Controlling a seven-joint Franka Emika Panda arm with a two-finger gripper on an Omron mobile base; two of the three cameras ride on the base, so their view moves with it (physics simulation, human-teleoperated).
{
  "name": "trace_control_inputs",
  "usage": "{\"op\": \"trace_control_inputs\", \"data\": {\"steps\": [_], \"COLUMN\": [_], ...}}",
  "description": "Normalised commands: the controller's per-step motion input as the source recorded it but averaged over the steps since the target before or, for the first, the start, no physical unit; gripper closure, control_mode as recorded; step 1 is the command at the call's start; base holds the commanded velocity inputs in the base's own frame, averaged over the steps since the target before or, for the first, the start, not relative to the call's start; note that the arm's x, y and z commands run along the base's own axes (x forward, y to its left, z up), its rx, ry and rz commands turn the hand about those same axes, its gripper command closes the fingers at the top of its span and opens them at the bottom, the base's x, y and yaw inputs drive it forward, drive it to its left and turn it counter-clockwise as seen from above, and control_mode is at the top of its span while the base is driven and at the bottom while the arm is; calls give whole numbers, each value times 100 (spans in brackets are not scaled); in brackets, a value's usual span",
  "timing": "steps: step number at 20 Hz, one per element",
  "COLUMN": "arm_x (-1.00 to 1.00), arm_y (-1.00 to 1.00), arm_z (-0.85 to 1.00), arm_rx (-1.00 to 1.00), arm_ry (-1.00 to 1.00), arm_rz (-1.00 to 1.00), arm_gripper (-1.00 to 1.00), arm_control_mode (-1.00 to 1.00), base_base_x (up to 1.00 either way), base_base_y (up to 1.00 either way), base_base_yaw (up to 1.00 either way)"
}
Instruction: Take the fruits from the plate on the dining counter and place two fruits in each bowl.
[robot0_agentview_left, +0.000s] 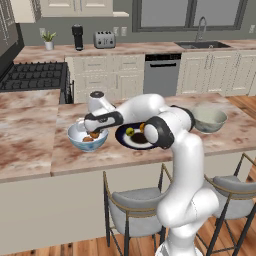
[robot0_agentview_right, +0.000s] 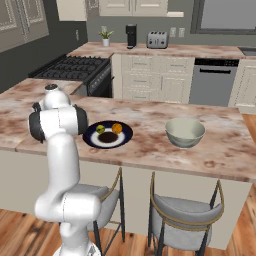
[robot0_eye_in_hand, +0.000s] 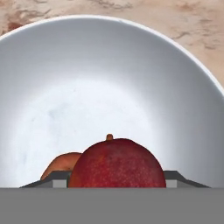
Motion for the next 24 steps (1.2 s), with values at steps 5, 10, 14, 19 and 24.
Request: {"op": "trace_control_inputs", "data": {"steps": [5,10,14,19,24], "arm_x": [4,1,0,0,0], "arm_y": [0,0,0,0,0], "arm_z": [-26,-15,0,0,26], "arm_rx": [0,0,0,0,-1], "arm_ry": [1,3,1,0,0], "arm_rz": [0,0,0,0,0], "arm_gripper": [100,-100,-100,-100,-100], "arm_control_mode": [-100,-100,-100,-100,-100], "base_base_x": [0,0,0,0,0], "base_base_y": [0,0,0,0,0], "base_base_yaw": [0,0,0,0,0]}}
